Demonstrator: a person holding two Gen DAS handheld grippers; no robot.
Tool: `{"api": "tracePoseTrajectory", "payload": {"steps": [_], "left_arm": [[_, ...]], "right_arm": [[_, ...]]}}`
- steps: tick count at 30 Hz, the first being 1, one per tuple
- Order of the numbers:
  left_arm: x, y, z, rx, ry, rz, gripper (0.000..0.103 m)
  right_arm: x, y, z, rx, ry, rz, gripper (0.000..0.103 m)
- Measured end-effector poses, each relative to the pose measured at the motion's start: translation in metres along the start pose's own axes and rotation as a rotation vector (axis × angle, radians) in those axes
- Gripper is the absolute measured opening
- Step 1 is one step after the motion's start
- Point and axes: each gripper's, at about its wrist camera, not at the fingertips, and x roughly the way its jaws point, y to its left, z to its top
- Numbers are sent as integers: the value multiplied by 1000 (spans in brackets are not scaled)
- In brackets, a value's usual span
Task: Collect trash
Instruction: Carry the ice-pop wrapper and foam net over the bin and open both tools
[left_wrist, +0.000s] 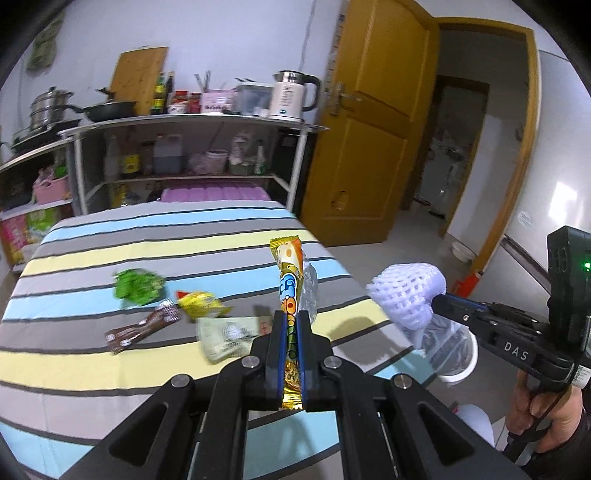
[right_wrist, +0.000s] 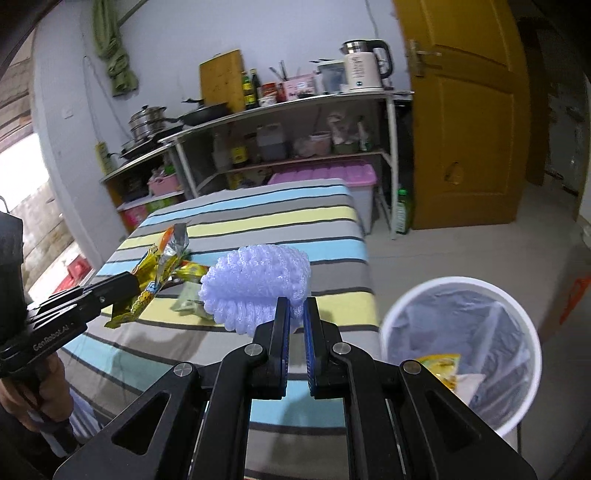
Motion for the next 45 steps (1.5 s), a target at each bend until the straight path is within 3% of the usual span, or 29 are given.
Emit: {"api": "tracePoseTrajectory", "payload": {"steps": [12,26,45], "left_arm": [[31,-65,8,86,15,-113,5],[78,-114,2,144,78,-223,5],[145,-154,-7,193,171,-271,5]], "right_arm": [[-28,-53,-13,82,-21,-89,8],[-42,-104,-29,165,-19,-183,8],[-27,-151,-48,251,52,-228,8]]}}
